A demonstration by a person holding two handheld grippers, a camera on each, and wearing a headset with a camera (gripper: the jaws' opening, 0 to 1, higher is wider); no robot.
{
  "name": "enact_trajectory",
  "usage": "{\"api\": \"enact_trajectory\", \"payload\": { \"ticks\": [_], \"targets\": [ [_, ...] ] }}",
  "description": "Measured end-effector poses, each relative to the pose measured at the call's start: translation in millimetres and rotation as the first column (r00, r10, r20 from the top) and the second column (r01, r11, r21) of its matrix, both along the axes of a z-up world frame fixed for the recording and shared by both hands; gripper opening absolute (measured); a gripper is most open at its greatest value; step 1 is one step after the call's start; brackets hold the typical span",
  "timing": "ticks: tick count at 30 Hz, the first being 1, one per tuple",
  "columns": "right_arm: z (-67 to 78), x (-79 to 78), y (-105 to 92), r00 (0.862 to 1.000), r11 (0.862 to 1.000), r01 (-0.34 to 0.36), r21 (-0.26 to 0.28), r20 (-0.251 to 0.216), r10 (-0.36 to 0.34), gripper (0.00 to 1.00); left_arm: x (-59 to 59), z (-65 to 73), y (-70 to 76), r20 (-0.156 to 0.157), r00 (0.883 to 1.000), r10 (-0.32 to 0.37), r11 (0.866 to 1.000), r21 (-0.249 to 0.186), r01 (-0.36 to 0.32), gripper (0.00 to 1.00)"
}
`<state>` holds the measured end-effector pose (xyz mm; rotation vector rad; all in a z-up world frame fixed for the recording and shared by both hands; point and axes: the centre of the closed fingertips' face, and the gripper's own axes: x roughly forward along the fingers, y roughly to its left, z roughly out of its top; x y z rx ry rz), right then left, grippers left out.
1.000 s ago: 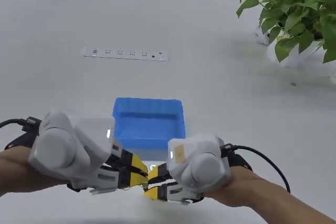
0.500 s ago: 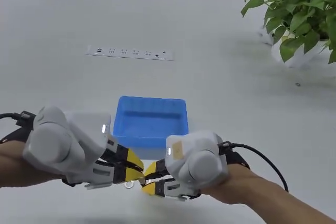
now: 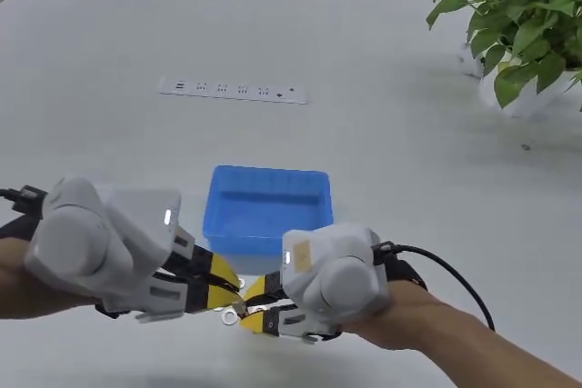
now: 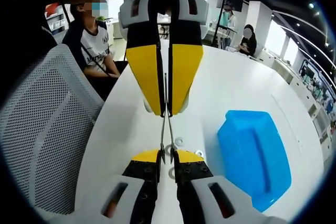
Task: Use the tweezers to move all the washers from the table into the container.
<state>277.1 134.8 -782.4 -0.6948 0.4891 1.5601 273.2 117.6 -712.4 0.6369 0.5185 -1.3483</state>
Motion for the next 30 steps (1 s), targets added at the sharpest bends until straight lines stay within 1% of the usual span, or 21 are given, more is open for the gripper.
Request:
{"api": "enact_trajectory", "payload": {
  "ticks": [15,22,30],
  "targets": [
    [-2.5,-0.9,10.2,1.0,1.0,-0.017,0.009,-0.005,0.017,0.12,-1.5,2.6,7.7,-0.007,1.0,0.006,1.0,0.016,-0.006,0.06],
    [-4.1,-2.2,13.1,1.0,1.0,-0.023,0.01,-0.011,0.023,0.12,-2.1,4.0,8.5,-0.012,1.0,0.006,1.0,0.018,-0.006,0.06],
    [-8.0,-2.4,15.7,0.999,1.0,-0.028,0.008,-0.019,0.028,0.12,-1.2,0.9,9.3,-0.02,1.0,0.005,1.0,0.024,-0.005,0.06]
  ]
}}
